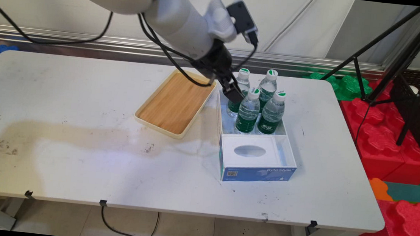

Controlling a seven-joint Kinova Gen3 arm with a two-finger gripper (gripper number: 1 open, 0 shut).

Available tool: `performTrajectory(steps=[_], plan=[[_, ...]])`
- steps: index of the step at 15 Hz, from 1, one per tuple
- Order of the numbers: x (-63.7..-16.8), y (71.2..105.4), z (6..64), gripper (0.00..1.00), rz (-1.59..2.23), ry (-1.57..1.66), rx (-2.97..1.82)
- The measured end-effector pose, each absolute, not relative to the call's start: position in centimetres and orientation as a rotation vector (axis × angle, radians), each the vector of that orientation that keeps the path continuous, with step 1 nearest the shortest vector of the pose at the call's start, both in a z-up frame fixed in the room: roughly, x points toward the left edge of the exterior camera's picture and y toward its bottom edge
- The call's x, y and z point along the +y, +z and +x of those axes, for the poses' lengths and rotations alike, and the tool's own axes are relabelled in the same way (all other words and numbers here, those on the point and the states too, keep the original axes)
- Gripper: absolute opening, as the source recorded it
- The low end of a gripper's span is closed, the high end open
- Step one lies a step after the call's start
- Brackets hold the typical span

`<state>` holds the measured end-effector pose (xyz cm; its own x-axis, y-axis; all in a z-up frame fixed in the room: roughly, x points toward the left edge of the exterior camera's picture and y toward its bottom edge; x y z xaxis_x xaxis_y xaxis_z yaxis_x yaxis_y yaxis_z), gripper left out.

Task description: Pick up the green bottle from the white box

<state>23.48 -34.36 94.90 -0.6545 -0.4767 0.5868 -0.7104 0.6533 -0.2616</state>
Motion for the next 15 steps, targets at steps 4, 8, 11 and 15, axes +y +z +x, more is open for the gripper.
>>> performTrajectory(steps=[4,8,11,15], plan=[[-34.7,96.0,25.0,1.0,0.969,0.682,-2.37],[-36.8,96.4,26.2,1.0,0.991,0.7,-2.374],[-39.2,95.7,27.1,1.0,0.98,0.695,-2.421],[-42.5,93.6,27.1,1.0,0.961,0.655,-2.473]])
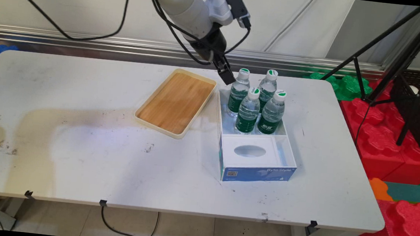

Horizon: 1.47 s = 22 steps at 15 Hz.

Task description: Pick up the green bottle from the white box, then place the picked object on the tray

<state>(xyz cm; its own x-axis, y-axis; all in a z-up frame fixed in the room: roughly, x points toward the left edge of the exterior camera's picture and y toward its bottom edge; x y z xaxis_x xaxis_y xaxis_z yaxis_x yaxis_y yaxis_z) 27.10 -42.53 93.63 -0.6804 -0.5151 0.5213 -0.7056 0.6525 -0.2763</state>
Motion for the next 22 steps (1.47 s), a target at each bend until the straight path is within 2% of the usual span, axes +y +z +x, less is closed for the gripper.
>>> performTrajectory(steps=[13,14,22], plan=[[-47.5,87.7,24.4,1.0,0.947,0.524,-2.5],[-47.6,87.4,24.4,0.0,0.944,0.519,-2.5],[-47.3,88.0,25.2,0.0,0.904,0.52,-2.496]])
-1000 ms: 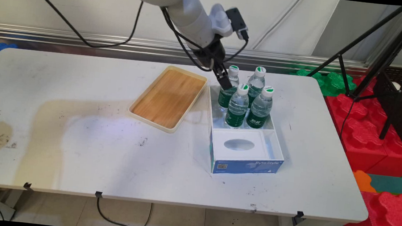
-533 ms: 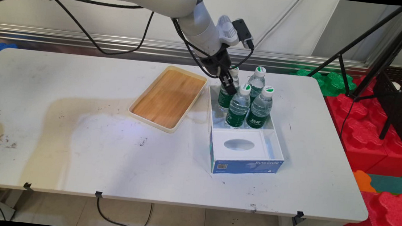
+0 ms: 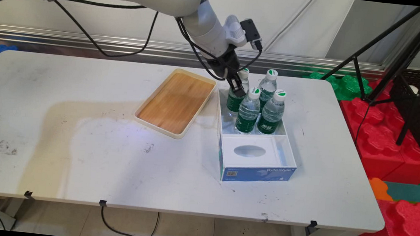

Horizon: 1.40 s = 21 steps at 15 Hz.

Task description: Place the picked object on the tray

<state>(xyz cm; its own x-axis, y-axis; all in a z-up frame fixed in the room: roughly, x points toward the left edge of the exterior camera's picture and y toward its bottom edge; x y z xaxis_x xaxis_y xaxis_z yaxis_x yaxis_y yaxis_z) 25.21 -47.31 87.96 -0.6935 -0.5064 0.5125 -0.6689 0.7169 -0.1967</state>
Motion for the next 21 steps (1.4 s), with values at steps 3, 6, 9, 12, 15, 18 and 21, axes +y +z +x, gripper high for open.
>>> performTrajectory(steps=[3,6,9,12,15,18,21], plan=[[-45.9,89.8,25.8,0.0,0.905,0.543,-2.466],[-44.0,92.2,26.6,0.0,0.934,0.585,-2.42],[-41.4,94.5,28.4,0.0,1.011,0.639,-2.355],[-39.3,95.5,29.9,0.0,1.08,0.665,-2.311],[-36.8,95.9,32.0,0.0,1.166,0.688,-2.269],[-35.1,96.1,33.9,0.0,1.235,0.711,-2.238],[-34.6,96.0,35.5,0.0,1.292,0.746,-2.207]])
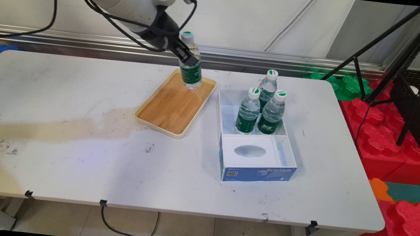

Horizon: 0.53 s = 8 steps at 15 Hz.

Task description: Place the picked object on the tray

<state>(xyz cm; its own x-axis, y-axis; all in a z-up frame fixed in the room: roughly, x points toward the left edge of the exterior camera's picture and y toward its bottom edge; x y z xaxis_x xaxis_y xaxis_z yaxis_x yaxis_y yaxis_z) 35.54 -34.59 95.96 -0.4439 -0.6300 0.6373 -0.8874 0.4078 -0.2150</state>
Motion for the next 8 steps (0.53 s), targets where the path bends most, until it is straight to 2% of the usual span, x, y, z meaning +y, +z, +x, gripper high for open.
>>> performTrajectory(steps=[8], plan=[[-38.1,93.7,36.3,0.0,1.346,0.787,-2.192]])
